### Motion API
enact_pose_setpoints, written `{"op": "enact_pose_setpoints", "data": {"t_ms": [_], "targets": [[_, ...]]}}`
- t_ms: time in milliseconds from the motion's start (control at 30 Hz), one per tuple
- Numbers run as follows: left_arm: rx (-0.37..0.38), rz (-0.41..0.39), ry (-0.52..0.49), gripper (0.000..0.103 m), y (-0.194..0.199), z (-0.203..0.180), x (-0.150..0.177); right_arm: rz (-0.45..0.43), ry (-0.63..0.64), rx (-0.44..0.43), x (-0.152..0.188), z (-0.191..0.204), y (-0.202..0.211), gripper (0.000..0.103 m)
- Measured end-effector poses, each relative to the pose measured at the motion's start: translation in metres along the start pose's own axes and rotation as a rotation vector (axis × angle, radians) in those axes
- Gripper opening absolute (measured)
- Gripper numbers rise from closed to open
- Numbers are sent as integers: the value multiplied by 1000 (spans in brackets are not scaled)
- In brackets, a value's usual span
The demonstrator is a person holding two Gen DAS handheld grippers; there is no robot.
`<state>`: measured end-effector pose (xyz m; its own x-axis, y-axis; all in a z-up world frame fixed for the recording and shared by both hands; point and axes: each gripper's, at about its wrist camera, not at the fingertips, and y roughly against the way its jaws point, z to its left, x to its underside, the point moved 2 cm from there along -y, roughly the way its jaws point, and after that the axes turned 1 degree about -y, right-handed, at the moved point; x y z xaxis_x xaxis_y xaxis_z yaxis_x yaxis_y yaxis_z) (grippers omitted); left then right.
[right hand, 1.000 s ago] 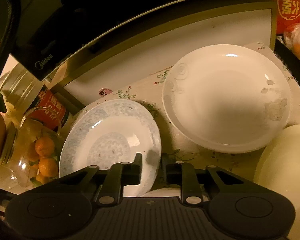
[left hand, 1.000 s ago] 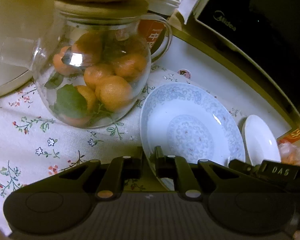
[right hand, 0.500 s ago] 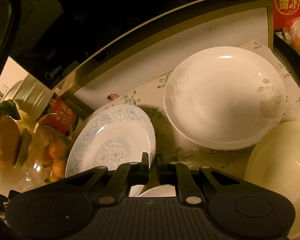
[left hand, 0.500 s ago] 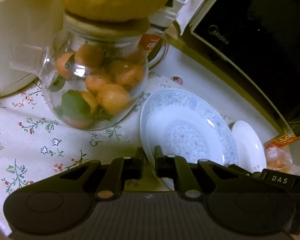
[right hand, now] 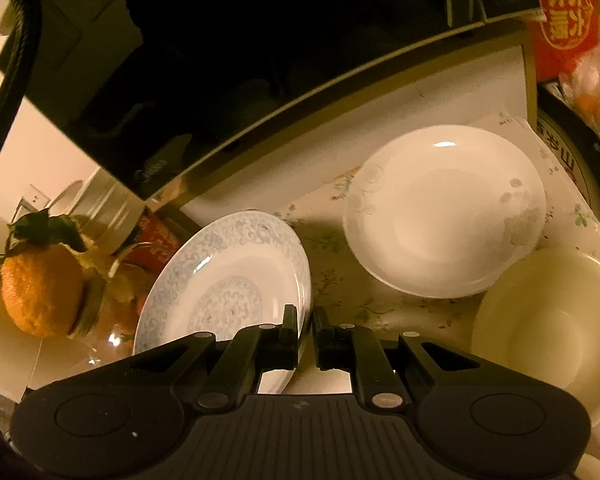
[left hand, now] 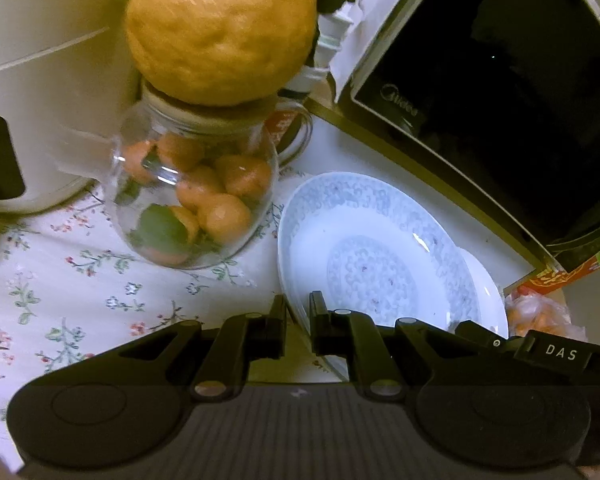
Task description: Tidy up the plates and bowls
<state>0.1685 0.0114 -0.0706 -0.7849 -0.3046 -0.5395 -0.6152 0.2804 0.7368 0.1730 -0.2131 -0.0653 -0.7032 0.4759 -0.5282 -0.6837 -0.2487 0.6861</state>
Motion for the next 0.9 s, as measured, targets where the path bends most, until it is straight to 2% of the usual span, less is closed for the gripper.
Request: {"op": "enact_pose_setpoints", "data": {"t_ms": [233,400,533,733,900], "targets": [[12,-28,-27,9,36,-2,7,-28,24,-23,7,12,28,9],[15,-49,-75,10,68,-12,19,-10,53,1,20,14,53,9],[25,-63,-60,9,94,-9,29,-24,73,-7,30,21,80,9],[23,-76,-77,9,130,-1,51,-44,87,-53,60,27,122,11],[-7,-57,-85,10,151,12,80,-45,115,-67,88,35,147,11]]}}
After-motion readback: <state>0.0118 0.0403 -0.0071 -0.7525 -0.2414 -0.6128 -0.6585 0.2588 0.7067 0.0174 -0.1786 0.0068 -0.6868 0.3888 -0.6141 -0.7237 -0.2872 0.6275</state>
